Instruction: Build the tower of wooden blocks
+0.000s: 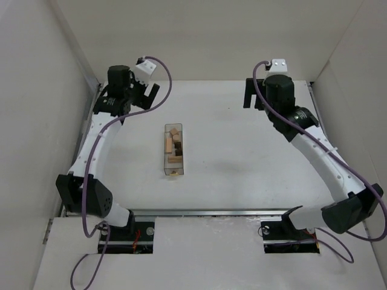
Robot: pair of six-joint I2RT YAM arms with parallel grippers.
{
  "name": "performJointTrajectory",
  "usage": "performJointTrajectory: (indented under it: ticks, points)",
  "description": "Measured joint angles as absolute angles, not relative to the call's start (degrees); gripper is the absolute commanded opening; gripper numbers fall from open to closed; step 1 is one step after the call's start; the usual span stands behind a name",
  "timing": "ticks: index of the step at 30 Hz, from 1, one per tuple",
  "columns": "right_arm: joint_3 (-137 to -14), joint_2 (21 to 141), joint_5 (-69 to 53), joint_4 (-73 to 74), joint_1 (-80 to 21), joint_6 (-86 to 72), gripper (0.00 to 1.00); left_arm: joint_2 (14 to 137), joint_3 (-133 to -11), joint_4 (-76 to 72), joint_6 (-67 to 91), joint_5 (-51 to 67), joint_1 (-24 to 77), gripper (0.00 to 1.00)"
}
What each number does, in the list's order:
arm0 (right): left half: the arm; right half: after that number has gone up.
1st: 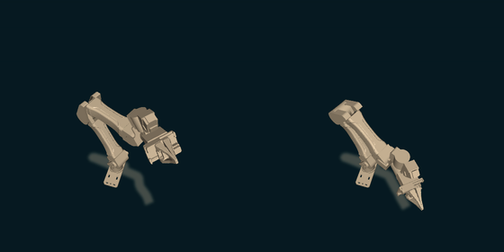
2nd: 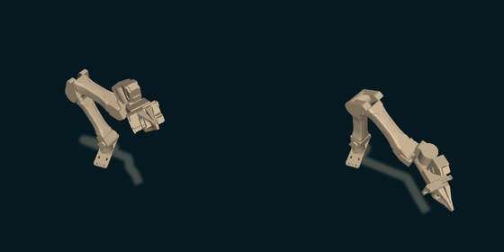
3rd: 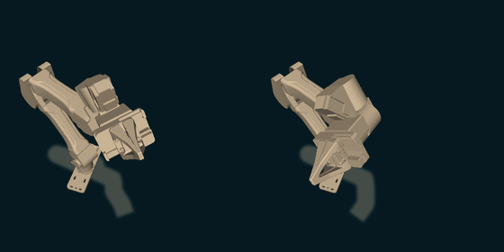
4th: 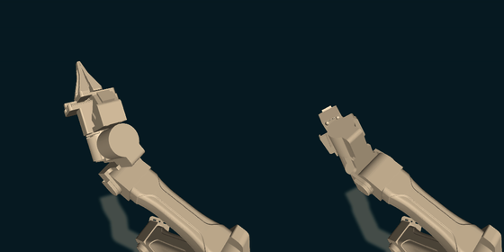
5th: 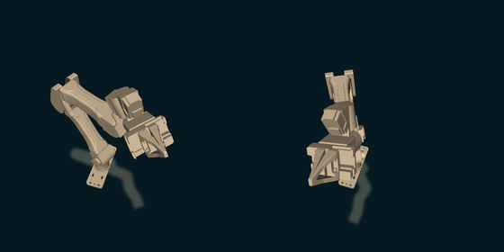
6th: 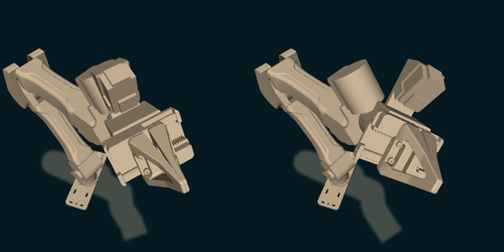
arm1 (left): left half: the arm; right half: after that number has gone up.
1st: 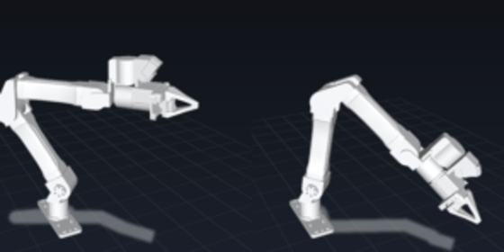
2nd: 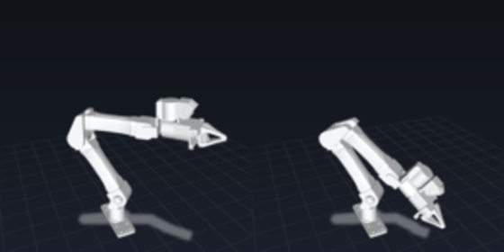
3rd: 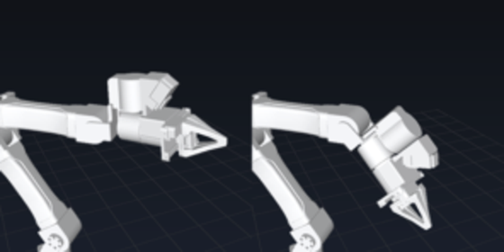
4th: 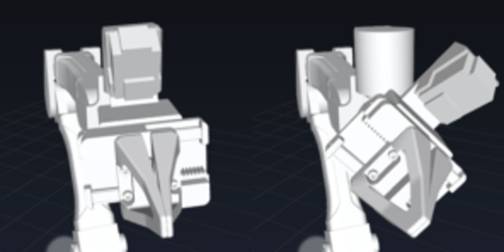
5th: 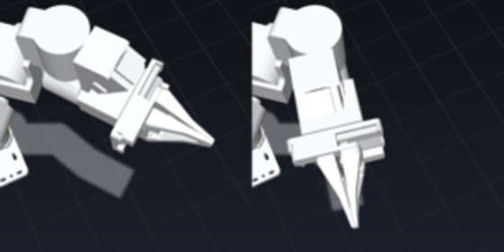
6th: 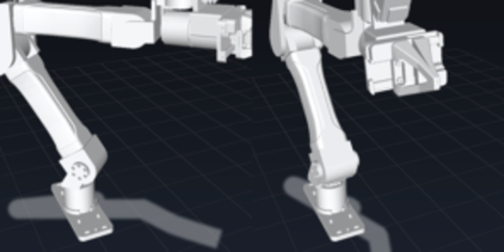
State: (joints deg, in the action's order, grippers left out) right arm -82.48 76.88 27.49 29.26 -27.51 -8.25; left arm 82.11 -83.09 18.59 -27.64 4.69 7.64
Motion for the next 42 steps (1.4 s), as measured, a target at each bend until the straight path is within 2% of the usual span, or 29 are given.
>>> performJointTrajectory:
  ticks: [5, 10, 13, 17, 23, 27, 31, 32, 35, 39, 40, 42]
  points:
    - [-83.1, 81.2, 15.1, 24.3, -23.5, -7.3, 1.00, 92.2, -96.6, 29.5, -28.6, 1.4, 14.3, 1.00]
    - [-79.3, 85.0, 8.4, 23.2, -21.8, -9.3, 1.00, 98.3, -101.9, 35.5, -21.4, -7.6, 18.9, 1.00]
    - [-78.0, 84.7, 7.2, 23.1, -21.3, -10.8, 1.00, 99.8, -103.1, 38.5, -16.4, -7.8, 18.6, 1.00]
    - [-77.3, 82.7, 7.3, 22.7, -21.0, -13.1, 1.00, 96.5, -94.7, 37.0, -15.5, -2.7, 17.9, 1.00]
    - [-69.9, 76.5, 8.0, 21.8, -20.7, -18.2, 1.00, 94.3, -77.8, 36.1, -14.2, -3.2, 22.3, 1.00]
    - [-65.8, 75.7, 8.4, 21.8, -20.7, -22.0, 1.00, 97.0, -75.9, 36.1, -13.1, -2.9, 22.0, 1.00]
    - [-63.2, 75.7, 8.8, 22.0, -20.7, -24.8, 1.00, 100.8, -75.9, 34.6, -11.6, -1.5, 18.5, 0.76]
    - [-63.0, 75.7, 9.1, 22.1, -20.8, -25.4, 1.00, 101.9, -76.0, 34.5, -11.0, -0.2, 17.5, 0.66]
    - [-63.0, 75.7, 10.0, 22.0, -21.1, -26.7, 1.00, 105.1, -76.6, 34.3, -10.4, 2.6, 15.8, 0.53]
    - [-63.0, 75.7, 11.2, 22.1, -21.5, -26.9, 1.00, 107.2, -76.6, 34.5, -10.2, 6.6, 15.6, 0.21]
    - [-63.1, 75.7, 11.5, 22.3, -21.5, -26.9, 1.00, 107.5, -76.6, 34.5, -10.2, 7.3, 15.7, 0.04]
    - [-63.7, 76.0, 12.1, 22.7, -21.5, -26.8, 1.00, 107.9, -76.8, 34.5, -9.5, 8.0, 15.7, 0.00]
